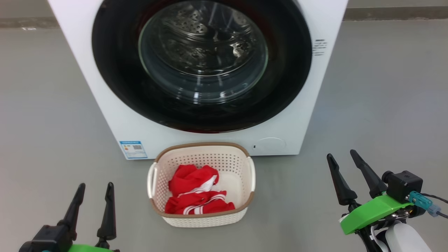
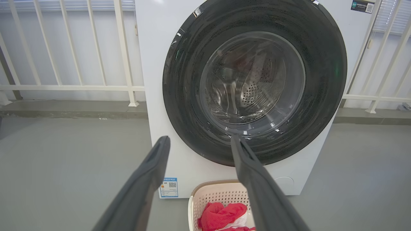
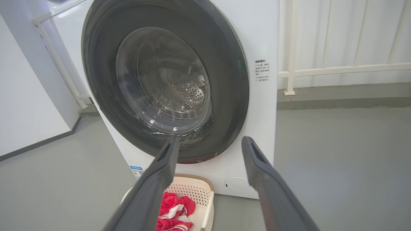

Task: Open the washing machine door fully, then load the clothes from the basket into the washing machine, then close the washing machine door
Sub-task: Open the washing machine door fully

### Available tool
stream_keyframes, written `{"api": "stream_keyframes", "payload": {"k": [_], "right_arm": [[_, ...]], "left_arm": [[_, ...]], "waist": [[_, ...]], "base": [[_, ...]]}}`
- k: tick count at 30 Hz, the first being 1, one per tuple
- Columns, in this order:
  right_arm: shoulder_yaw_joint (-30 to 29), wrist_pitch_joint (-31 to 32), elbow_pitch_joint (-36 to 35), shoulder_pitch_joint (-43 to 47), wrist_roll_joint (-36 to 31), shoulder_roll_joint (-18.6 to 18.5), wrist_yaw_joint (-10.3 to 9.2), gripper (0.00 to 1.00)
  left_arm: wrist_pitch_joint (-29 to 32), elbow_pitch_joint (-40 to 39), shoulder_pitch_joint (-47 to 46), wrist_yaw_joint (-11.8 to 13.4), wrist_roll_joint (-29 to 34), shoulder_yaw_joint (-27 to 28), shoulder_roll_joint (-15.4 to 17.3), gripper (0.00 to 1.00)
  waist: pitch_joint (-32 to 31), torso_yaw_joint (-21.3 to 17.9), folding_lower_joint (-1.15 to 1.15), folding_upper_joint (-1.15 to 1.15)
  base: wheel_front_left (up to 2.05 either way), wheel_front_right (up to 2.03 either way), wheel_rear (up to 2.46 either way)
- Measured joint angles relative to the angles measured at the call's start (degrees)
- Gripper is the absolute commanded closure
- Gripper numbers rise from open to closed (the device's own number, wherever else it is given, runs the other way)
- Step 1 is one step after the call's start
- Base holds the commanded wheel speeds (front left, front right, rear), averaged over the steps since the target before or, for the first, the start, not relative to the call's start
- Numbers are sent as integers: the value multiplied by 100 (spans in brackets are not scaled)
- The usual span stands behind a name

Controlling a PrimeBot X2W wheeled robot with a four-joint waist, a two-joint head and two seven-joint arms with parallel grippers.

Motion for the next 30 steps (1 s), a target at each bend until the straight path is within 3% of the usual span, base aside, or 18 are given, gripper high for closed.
{"api": "stream_keyframes", "payload": {"k": [12, 30], "right_arm": [[-14, 0, 4, -1, 0, -14, 0, 0], [10, 0, -9, -1, 11, -18, 0, 0]], "left_arm": [[0, 20, -1, 0, -26, -19, -18, 0], [0, 25, -2, 0, -65, -42, -11, 0]], "waist": [[25, -5, 0, 0], [36, 12, 0, 0]], "base": [[82, 82, -165], [4, 4, -9]]}}
